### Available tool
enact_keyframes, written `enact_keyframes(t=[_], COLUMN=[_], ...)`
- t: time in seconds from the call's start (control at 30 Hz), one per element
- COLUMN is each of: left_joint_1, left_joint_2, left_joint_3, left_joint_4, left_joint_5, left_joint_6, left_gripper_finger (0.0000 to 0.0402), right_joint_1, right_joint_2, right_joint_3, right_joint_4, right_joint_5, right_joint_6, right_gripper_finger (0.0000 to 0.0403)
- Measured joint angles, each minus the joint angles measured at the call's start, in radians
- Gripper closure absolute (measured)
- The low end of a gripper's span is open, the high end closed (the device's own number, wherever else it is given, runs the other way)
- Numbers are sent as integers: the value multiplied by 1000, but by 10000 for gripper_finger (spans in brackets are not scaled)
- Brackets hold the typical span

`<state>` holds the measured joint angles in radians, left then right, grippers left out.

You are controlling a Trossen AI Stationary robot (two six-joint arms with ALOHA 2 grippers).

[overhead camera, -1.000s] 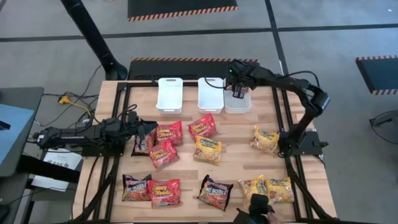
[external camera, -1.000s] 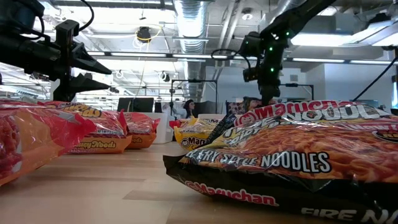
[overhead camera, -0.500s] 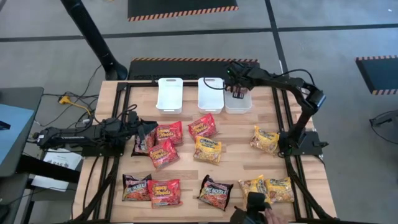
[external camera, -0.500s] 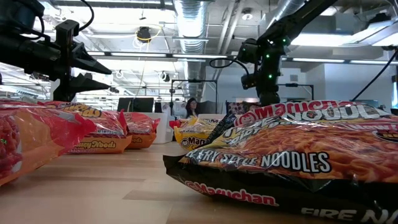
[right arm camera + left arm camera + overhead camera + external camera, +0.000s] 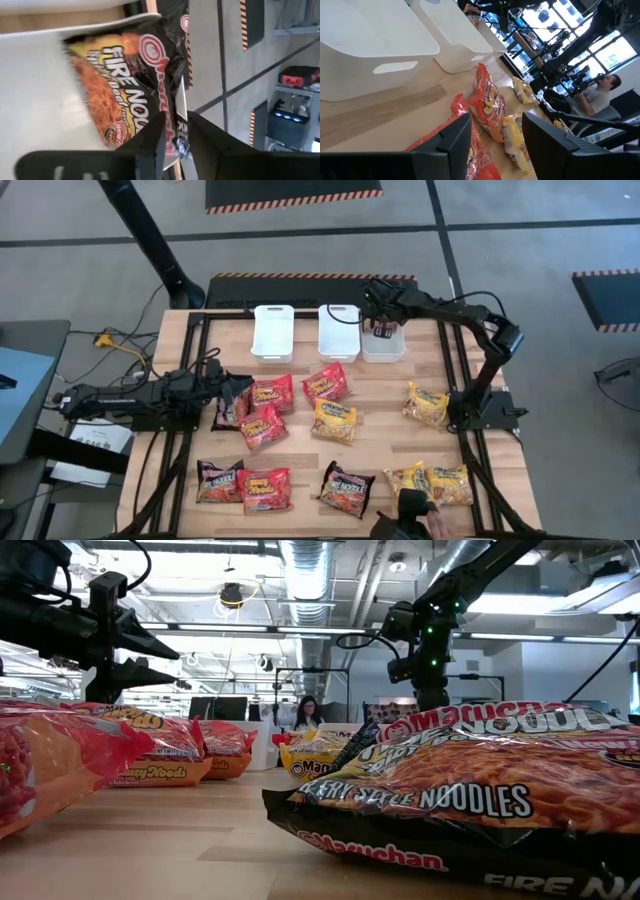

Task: Sort Maruchan noodles
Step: Put the black noodle pack into the right white bin, then put the orange noodle pack into the middle white bin

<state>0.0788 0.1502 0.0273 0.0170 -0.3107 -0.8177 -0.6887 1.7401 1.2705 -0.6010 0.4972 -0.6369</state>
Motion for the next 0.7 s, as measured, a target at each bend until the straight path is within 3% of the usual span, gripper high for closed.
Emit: enact_keyframes(t=[0.3,0.7], left_joint_1=[0,0], left_joint_2=[0,0], left_joint_3=[0,0], left_joint_4=[0,0], left_joint_5=[0,-5], left_joint_6=[-1,16], left_gripper_finger=[237,237], right_joint_1=[42,158], right_joint_2=[-5,-141], right_joint_3=[0,0], right_joint_4=[-35,-122], right_joint_5=[157,162], right_joint_6=[0,173], right_gripper_finger=[254,254])
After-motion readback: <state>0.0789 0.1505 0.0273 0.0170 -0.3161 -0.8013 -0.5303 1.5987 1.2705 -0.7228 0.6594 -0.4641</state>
